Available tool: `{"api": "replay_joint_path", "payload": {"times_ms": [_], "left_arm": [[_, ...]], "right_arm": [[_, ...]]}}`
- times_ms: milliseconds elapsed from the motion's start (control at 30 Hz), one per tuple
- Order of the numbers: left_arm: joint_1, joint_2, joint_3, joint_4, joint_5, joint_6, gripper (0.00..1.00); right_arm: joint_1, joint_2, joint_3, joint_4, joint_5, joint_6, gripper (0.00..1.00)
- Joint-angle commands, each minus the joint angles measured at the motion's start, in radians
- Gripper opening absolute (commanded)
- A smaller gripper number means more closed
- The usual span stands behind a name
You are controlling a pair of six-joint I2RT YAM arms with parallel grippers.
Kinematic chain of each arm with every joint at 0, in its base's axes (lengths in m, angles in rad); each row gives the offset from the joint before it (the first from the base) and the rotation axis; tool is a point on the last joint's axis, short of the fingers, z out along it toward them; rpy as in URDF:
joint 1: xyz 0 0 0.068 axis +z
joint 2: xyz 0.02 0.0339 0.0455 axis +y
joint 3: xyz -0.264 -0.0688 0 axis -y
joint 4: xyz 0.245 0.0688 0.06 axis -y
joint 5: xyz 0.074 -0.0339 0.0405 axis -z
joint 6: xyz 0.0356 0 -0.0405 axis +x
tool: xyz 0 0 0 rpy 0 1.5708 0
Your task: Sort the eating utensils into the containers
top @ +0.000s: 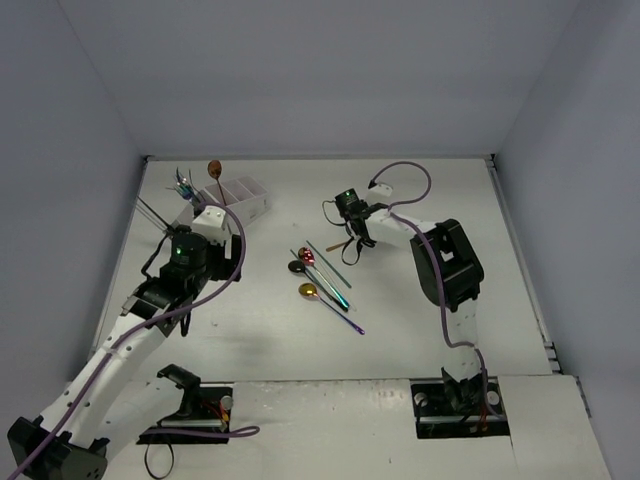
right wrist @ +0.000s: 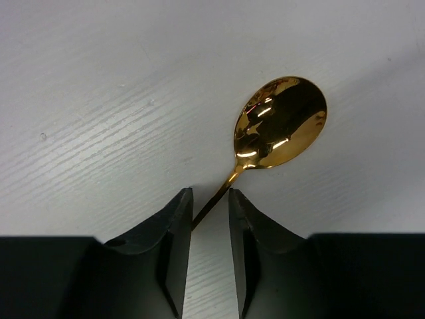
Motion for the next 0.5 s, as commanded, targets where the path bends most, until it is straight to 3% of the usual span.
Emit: {"api": "replay_joint_path", "payload": {"times_ms": [0,67,233,467], "left_arm": [[0.000,-0.008,0.046,0.050,-0.009,0.010,0.77],[0.000,-0.007,0.048,0.050,0.001,0.008,0.77],[-0.001,-0.009,0.052,0.058,0.035,-0.018,0.77],[-0.008,0.043,0.132,0.078,0.259,-0.125,0.77]], "right_arm": [[-0.026,-0.045,-0.041,-0.054,-0.001,-0.019,0.07],[-0.035,-0.060,-0.068,-0.052,-0.021,-0.049,0.00],[-0.037,-0.112,-0.108,-0.046,-0.027,-0.159,0.00],[-0.036,-0.353,-0.261,0.120,-0.173,-0.405,0.00]]}}
